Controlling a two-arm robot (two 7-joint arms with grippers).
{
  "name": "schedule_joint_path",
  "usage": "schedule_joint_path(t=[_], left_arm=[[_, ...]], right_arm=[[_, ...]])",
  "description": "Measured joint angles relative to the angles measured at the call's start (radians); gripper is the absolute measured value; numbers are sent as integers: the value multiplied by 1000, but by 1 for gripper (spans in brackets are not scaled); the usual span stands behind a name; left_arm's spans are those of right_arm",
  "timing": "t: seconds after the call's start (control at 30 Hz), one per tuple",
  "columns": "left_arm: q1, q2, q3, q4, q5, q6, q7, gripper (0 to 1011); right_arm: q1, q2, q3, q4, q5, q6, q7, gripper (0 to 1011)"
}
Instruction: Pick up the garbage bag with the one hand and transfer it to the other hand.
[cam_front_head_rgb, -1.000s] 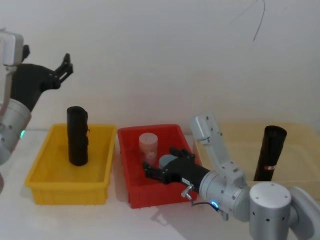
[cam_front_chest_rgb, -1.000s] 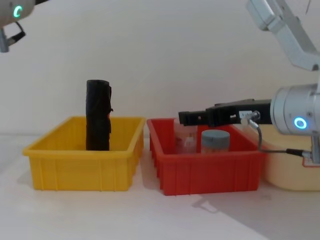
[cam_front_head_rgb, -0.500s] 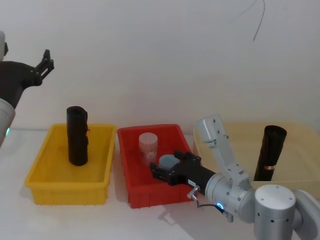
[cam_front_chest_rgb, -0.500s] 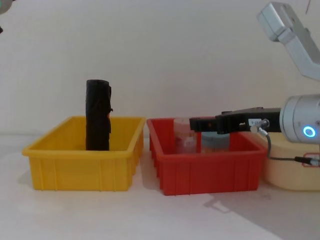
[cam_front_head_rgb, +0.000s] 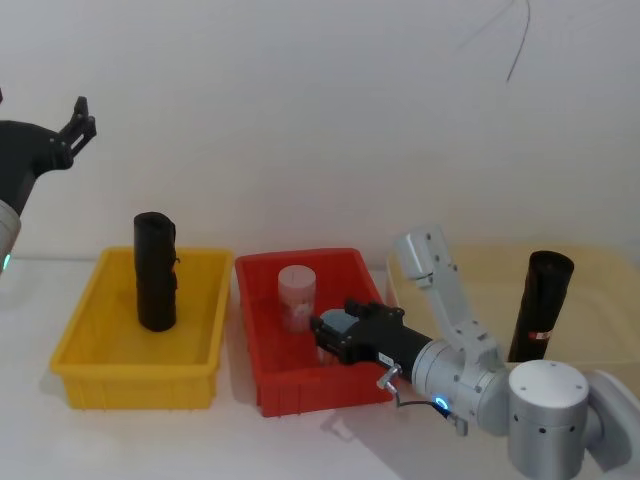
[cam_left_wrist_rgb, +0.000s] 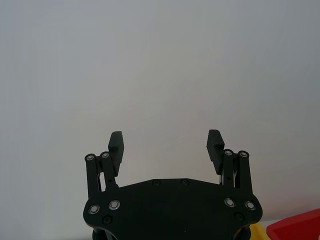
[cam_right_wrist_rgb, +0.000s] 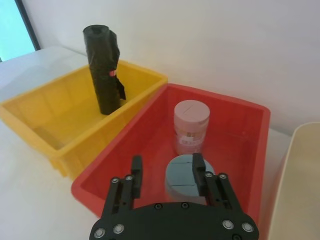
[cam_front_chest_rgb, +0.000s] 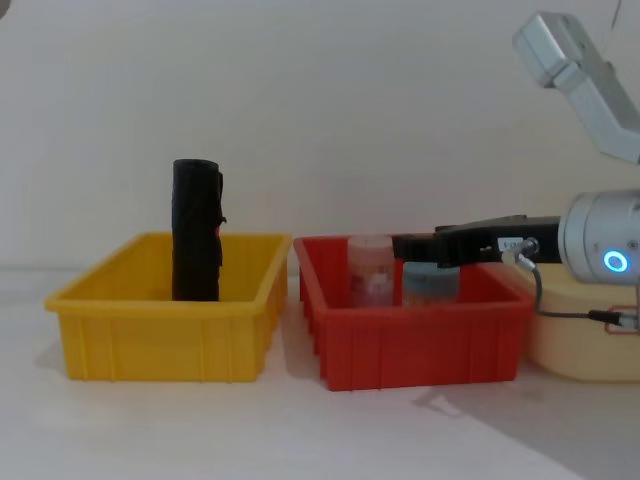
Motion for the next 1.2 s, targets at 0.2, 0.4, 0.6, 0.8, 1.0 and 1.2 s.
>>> schedule_joint_path(t=[0.2, 0.4, 0.6, 0.8, 1.0, 1.2], left_arm=[[1, 1, -2, -1, 1, 1, 2, 1001], [1, 1, -3, -2, 2, 2, 4, 1001], [2, 1, -3, -2, 2, 2, 5, 1001], [2, 2, -4, -2, 3, 2, 5, 1001], [2, 2, -5, -2, 3, 2, 6, 1002], [2, 2, -5, -2, 3, 2, 6, 1001]], right_arm=[[9, -1, 9, 12, -4, -5, -2, 744], [17, -1, 17, 26, -8, -7, -7, 939], [23, -5, 24, 40, -11, -7, -8, 1010], [28, -12, 23, 55, -12, -7, -7, 1009], [37, -24, 19, 80, -12, -8, -5, 1010], [44, -29, 19, 98, -11, -12, -2, 1010]])
